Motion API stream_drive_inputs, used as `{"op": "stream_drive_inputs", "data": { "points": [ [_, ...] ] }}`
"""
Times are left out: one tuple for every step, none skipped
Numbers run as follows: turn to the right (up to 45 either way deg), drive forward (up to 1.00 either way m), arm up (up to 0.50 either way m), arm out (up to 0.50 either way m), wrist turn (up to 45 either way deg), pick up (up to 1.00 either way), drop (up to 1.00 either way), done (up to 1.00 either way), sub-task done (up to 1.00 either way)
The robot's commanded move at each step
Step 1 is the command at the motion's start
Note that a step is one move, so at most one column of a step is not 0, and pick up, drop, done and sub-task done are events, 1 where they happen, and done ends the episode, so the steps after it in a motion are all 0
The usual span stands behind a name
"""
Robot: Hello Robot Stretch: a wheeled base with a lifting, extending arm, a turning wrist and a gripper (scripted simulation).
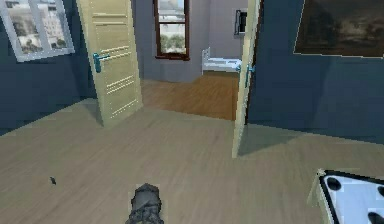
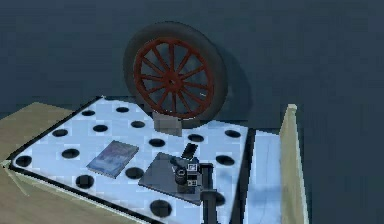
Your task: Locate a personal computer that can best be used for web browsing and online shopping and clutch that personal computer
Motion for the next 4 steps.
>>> {"op": "stream_drive_inputs", "data": {
  "points": [
    [0.0,0.00,0.00,0.00,21.0,0.00,0.00,0.00,0.00],
    [0.0,0.00,-0.30,0.00,0.0,0.00,0.00,0.00,0.00],
    [0.0,0.00,0.00,0.00,0.0,1.00,0.00,0.00,0.00],
    [0.0,0.00,0.10,0.00,0.0,0.00,0.00,0.00,0.00]
  ]
}}
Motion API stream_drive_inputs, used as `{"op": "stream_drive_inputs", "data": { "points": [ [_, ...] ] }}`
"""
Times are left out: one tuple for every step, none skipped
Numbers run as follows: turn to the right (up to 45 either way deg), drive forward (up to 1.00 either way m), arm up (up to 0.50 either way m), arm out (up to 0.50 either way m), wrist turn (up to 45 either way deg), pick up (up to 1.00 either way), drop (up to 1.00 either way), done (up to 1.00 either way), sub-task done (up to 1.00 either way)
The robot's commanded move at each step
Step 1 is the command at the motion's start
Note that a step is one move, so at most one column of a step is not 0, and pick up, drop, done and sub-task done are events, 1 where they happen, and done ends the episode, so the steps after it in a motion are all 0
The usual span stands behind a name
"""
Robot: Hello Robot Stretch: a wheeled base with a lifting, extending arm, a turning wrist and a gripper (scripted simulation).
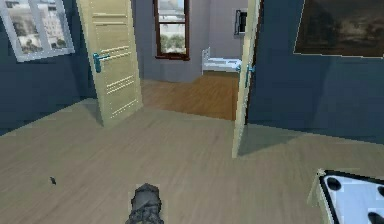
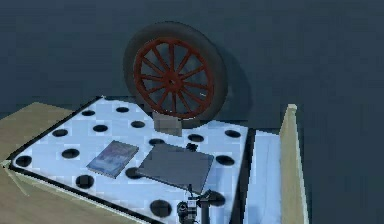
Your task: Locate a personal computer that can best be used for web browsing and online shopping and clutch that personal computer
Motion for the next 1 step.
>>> {"op": "stream_drive_inputs", "data": {
  "points": [
    [0.0,0.00,0.00,0.00,0.0,0.00,0.00,1.00,0.00]
  ]
}}
